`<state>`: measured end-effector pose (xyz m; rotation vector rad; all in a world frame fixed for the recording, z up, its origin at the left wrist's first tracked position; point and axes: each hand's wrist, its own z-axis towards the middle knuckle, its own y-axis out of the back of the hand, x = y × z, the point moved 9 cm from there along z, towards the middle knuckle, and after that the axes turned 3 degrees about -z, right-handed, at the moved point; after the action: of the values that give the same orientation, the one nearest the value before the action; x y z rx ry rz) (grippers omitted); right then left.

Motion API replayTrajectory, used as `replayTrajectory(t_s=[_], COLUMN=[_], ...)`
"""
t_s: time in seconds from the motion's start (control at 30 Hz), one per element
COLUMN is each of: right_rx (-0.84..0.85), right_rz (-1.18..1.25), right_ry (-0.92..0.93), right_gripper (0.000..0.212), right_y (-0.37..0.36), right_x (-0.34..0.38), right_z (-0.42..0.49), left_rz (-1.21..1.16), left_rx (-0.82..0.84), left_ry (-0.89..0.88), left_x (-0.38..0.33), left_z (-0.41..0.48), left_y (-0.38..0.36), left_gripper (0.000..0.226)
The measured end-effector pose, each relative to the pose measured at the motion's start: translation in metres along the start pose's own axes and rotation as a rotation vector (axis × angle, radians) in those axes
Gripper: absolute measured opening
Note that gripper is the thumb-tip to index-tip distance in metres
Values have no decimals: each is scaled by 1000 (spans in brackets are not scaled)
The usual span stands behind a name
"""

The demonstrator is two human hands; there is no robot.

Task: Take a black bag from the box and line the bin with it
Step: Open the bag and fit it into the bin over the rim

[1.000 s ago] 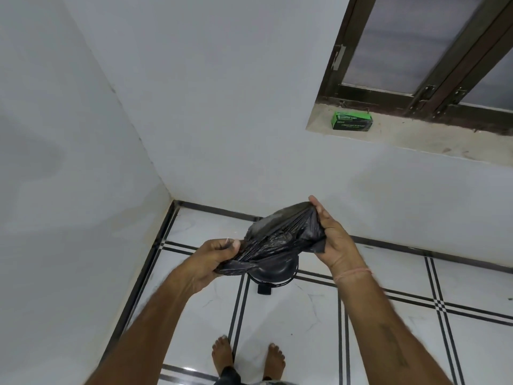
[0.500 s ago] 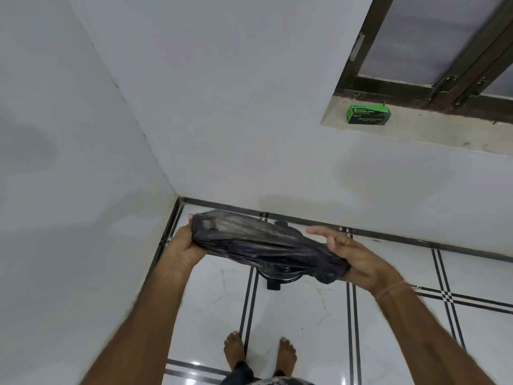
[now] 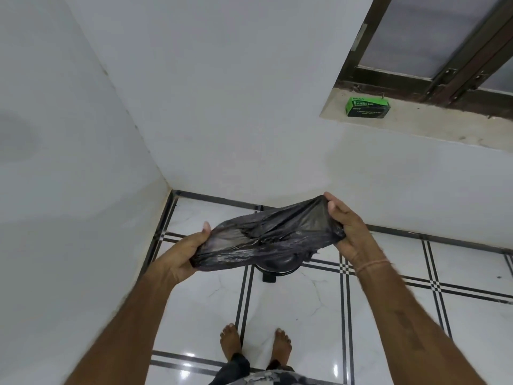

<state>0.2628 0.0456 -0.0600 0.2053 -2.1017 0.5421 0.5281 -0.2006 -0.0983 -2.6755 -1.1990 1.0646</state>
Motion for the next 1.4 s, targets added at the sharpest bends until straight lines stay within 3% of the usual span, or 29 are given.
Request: replayTrajectory(t_s=[0.17, 0.23, 0.37, 0.5, 0.67, 0.8, 0.87, 0.93, 1.0, 1.03, 1.07, 1.13, 1.17, 1.2, 1.27, 1.33, 1.4], right_rx=[71, 122, 203, 87, -74, -232, -179, -150, -196, -215, -180, -43, 45, 105, 114, -2, -157], right_rz=[-625, -605, -149, 149, 4, 81, 180, 73, -317, -561, -777, -1138, -1176, -1102, -966, -946, -889], right_ry=[-15, -93, -217, -145, -292, -406, -224, 239, 810, 912, 794, 287, 58, -58, -48, 213, 588], right_gripper=[22, 18, 32, 30, 26, 16, 15, 12, 25, 30, 31, 26, 22, 19, 13, 15, 33], right_y=[-10, -12, -15, -14, -2, -22, -69, -117, -152, -156, -149, -96, -68, -55, -65, -97, -139], right_x=[-37, -46, -42, -33, -40, -30, 18, 100, 159, 145, 106, -12, -62, -84, -63, 9, 96], right_z=[-9, -15, -25, -20, -9, 6, 20, 13, -24, -23, -9, 13, 15, 19, 28, 40, 15], left_rz=[-525, -693, -939, -703, -320, -157, -116, -83, 57, 100, 105, 53, 13, -30, -30, -8, 18], left_rx=[-175, -266, -295, -169, -46, -116, -116, -78, -74, -101, -138, -264, -270, -246, -218, -152, -108], left_ry=[-93, -103, -147, -216, -266, -312, -478, -648, -771, -721, -602, -328, -237, -177, -185, -366, -536], left_x=[-9, -10, -8, -3, 2, -29, -87, -150, -182, -172, -145, -62, -26, -9, -20, -83, -145], left_z=[3, 6, 15, 24, 30, 25, 1, -26, -36, -22, -4, 12, 12, 9, 8, -2, -21], left_y=[8, 20, 45, 40, 21, -3, -34, -71, -88, -86, -76, -35, -19, -12, -5, -21, -44], left_gripper=[58, 51, 27, 28, 49, 61, 60, 51, 56, 68, 82, 87, 79, 73, 73, 74, 73])
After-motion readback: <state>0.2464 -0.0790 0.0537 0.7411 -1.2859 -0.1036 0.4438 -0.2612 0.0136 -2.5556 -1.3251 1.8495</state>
